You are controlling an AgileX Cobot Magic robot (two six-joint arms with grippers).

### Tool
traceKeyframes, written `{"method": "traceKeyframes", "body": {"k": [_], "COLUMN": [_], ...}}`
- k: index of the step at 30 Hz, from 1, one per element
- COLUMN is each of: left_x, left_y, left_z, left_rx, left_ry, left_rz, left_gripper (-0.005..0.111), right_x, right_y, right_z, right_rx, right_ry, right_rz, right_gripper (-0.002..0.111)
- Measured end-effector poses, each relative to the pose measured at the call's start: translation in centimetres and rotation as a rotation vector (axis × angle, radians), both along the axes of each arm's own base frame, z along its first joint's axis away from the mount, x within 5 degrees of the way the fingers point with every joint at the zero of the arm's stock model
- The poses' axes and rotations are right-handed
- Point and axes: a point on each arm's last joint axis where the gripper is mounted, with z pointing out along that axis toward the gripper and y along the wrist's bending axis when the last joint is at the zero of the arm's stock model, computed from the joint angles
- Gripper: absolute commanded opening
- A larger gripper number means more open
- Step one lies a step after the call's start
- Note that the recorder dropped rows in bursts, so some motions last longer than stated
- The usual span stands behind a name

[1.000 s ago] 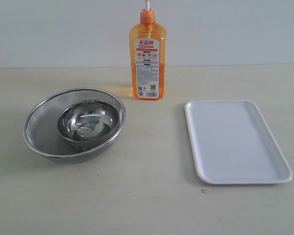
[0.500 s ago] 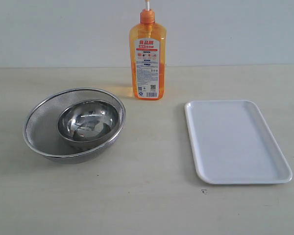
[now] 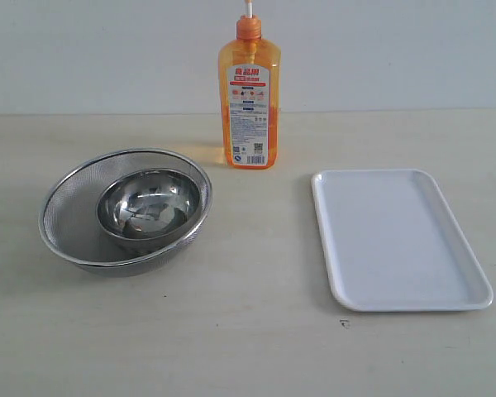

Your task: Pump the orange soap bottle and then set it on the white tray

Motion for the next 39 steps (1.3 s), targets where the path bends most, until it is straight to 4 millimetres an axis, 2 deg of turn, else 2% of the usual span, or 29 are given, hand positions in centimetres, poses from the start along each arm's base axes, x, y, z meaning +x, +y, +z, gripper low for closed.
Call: {"method": "traceKeyframes", "body": {"k": [5, 8, 16, 23, 26, 29, 39], "left_x": [0.0, 0.0, 0.0, 0.0, 0.0, 0.0, 0.0], "left_y": [0.0, 0.0, 0.0, 0.0, 0.0, 0.0, 0.0], "left_z": [0.0, 0.0, 0.0, 0.0, 0.0, 0.0, 0.0], "left_rx": [0.0, 0.0, 0.0, 0.0, 0.0, 0.0, 0.0], "left_ry": [0.0, 0.0, 0.0, 0.0, 0.0, 0.0, 0.0], "left_rz": [0.0, 0.0, 0.0, 0.0, 0.0, 0.0, 0.0], "left_gripper": [0.005, 0.005, 0.005, 0.005, 0.005, 0.005, 0.005], "right_x": [0.0, -0.2, -1.4, 1.9, 4.1, 5.3, 6.0], "right_y": [0.0, 0.0, -0.2, -0.2, -0.1, 0.0, 0.0], "right_z": [0.1, 1.0, 6.4, 9.2, 9.3, 8.5, 8.1], "right_rx": [0.007, 0.012, 0.024, 0.02, 0.013, 0.007, 0.004], "right_ry": [-0.009, -0.021, -0.054, 0.214, 0.341, 0.416, 0.455], "right_rz": [0.002, 0.001, -0.01, -0.028, -0.034, -0.036, -0.037], "right_gripper": [0.0, 0.0, 0.0, 0.0, 0.0, 0.0, 0.0]}}
